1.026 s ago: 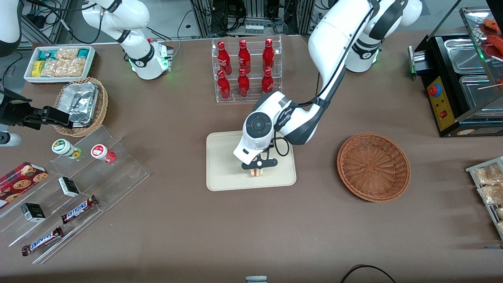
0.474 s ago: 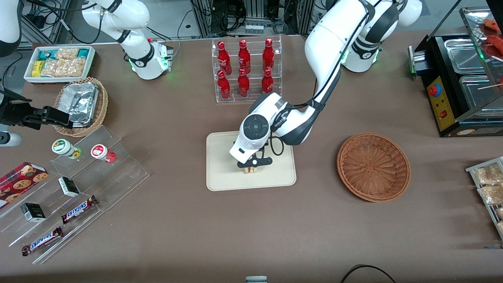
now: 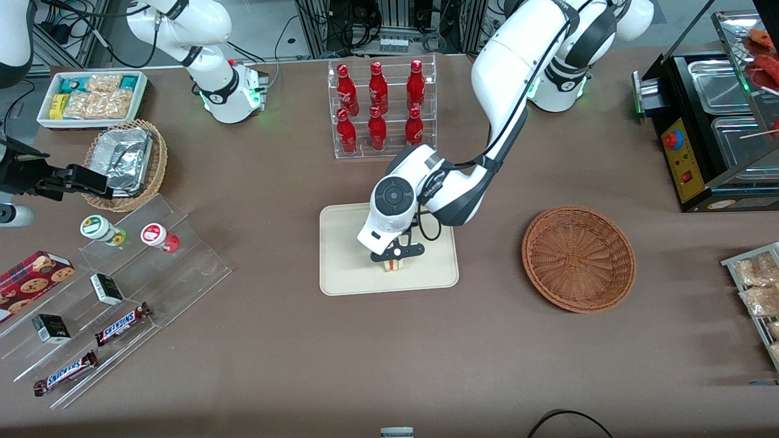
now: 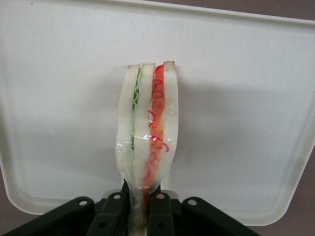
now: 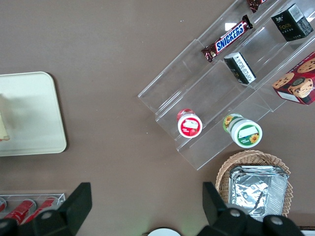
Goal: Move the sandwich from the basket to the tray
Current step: 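Lower the sandwich onto the cream tray and open the left gripper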
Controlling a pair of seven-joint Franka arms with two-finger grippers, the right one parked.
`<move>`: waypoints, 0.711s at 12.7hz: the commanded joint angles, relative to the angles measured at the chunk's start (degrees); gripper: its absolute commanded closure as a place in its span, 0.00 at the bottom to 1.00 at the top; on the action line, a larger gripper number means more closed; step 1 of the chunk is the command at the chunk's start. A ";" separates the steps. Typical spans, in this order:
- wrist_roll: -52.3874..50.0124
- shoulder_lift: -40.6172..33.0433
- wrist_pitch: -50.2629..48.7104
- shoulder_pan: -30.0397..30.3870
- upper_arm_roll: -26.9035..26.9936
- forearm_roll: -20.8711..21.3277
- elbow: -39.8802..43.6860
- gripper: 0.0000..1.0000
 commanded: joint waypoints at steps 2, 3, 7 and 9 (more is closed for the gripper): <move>-4.37 1.78 -0.18 -0.88 0.60 1.06 1.97 1.00; -4.38 1.96 -0.18 -0.88 0.60 1.06 1.97 1.00; -3.50 1.96 -0.09 -0.79 0.60 0.97 2.05 0.00; -3.85 1.09 -0.35 -0.71 0.51 0.97 2.40 0.00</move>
